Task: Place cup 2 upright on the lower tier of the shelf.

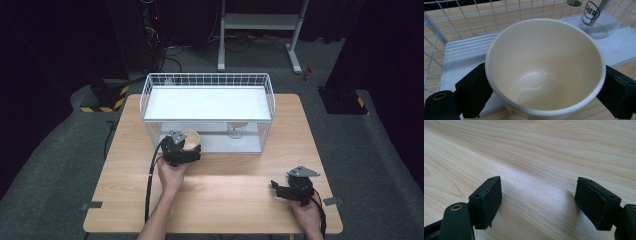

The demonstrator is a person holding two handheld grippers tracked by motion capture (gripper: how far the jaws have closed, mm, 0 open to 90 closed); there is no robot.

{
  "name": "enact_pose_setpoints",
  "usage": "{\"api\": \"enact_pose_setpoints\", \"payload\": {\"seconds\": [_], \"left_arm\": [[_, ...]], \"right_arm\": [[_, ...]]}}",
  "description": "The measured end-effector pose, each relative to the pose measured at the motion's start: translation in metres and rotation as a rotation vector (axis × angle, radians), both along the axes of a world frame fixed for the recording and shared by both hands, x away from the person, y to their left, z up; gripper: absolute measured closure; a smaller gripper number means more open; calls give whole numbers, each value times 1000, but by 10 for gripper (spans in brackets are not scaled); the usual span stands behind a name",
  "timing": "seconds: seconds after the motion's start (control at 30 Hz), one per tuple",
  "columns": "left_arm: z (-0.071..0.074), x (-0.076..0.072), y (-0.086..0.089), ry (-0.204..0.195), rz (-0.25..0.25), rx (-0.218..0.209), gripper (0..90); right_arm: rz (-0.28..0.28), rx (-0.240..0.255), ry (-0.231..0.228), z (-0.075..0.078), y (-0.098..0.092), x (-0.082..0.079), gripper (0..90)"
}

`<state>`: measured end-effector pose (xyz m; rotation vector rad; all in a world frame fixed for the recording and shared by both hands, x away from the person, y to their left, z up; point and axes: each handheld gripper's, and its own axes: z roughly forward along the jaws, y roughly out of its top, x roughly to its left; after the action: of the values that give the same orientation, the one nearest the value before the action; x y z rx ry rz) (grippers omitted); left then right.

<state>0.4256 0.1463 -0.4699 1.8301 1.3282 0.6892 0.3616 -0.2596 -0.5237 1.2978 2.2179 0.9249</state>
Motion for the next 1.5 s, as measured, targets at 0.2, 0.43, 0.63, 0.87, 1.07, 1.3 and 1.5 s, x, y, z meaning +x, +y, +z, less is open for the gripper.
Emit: {"api": "enact_pose_setpoints", "payload": {"seconds": [0.2,0.43,0.63,0.87,1.07,1.3,1.5], "left_arm": [[0,6,-1,0,-6,11,101],[-3,11,-4,-10,0,23,99],[-5,19,-6,-28,23,18,98],[-10,24,-8,-63,50,27,95],[-11,26,-8,-72,72,30,92],[-11,27,-7,-41,82,-4,75],[-10,25,-5,-32,63,6,69]], "right_arm": [[1,-1,-1,0,0,0,219],[0,-1,-1,0,0,0,219],[0,-1,-1,0,0,0,219],[0,0,0,0,0,0,219],[0,-1,-1,0,0,0,219],[0,0,0,0,0,0,217],[0,0,0,0,0,0,217]]}}
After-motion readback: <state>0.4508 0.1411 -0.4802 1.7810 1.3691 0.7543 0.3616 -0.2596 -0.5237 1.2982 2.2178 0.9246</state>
